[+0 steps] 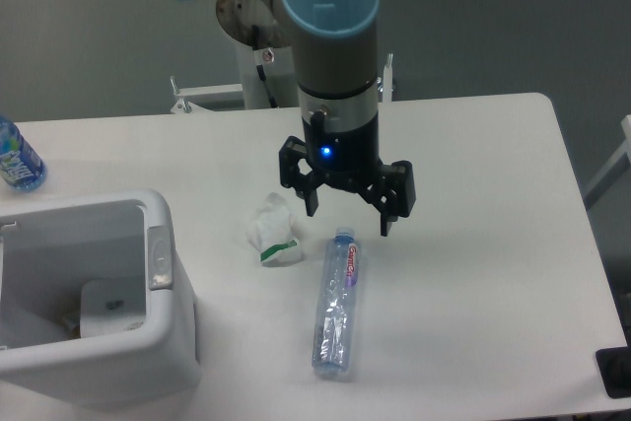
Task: Place the trash in the trash can
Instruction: 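Move the gripper over the crumpled white tissue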
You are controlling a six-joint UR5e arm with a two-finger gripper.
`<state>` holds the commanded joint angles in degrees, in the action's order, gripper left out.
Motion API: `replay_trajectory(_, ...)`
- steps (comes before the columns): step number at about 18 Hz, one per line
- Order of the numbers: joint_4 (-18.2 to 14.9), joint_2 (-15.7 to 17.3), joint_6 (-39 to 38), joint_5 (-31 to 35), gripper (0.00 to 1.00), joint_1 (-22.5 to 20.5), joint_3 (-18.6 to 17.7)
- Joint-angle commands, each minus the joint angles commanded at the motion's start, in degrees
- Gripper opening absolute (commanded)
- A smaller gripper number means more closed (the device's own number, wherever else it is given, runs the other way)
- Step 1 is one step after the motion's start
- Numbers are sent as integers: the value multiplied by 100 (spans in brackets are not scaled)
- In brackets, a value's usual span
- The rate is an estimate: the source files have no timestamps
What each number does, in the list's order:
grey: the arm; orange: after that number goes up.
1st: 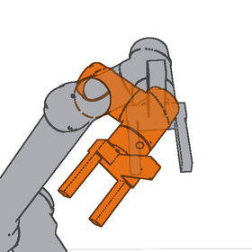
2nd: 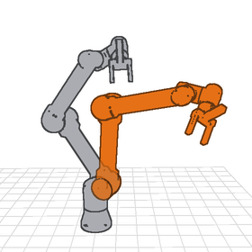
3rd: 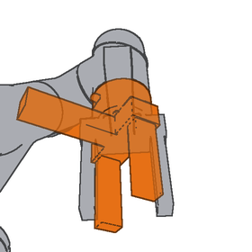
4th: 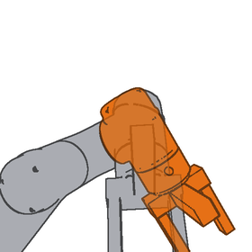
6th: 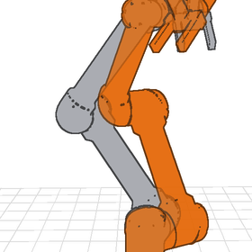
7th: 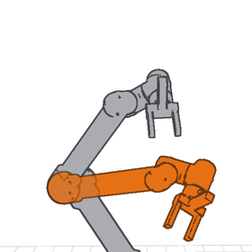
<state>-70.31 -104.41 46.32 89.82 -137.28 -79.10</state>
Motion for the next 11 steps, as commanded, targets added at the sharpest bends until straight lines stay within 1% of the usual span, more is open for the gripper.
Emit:
replay_trajectory(1,35,0,0,9,100,0,-78)
replay_trajectory(2,70,9,35,-9,100,-18,-236)
replay_trajectory(5,132,35,-9,-9,100,-9,-439)
replay_trajectory(8,114,18,-18,-35,100,0,-711)
replay_trajectory(10,149,26,-44,-61,100,8,-1009)
replay_trajectory(11,254,35,-175,-61,100,17,-1176)
